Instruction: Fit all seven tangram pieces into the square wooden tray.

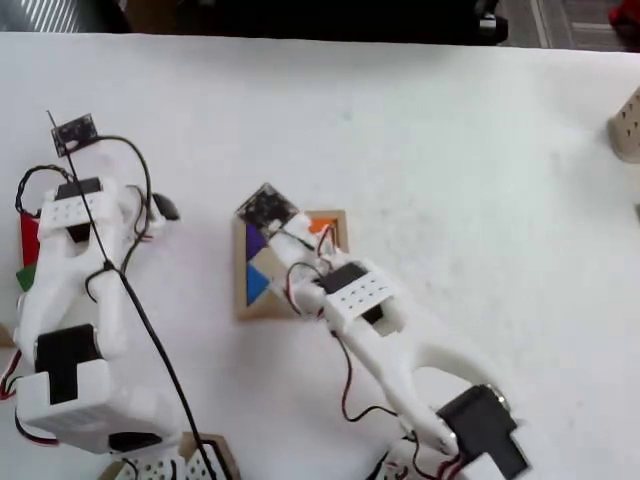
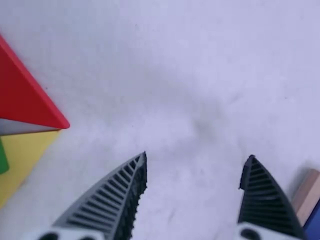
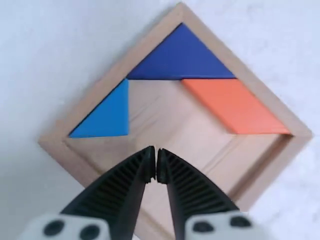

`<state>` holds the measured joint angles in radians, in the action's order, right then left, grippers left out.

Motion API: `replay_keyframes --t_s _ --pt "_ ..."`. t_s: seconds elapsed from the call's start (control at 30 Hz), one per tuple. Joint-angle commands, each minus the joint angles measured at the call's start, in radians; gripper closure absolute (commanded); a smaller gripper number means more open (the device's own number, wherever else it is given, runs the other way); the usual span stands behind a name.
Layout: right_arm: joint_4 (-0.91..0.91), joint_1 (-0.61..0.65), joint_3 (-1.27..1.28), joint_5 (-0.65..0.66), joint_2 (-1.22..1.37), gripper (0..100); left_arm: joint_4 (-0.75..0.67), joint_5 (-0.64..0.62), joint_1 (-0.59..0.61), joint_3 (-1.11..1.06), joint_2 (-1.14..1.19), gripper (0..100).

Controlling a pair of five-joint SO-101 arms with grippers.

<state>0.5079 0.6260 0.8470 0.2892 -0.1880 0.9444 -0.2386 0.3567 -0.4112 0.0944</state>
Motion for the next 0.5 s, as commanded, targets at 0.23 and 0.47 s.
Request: replay_keyframes --t_s 0.23,0.47 --pt "0.024 -0.194 -0.031 0.006 -0.050 98.1 0.034 -0.008 0.033 0.052 -0.010 71" --pt "-0.018 -0.217 -0.012 0.009 -0.044 98.1 0.265 -0.014 0.116 0.201 -0.012 71"
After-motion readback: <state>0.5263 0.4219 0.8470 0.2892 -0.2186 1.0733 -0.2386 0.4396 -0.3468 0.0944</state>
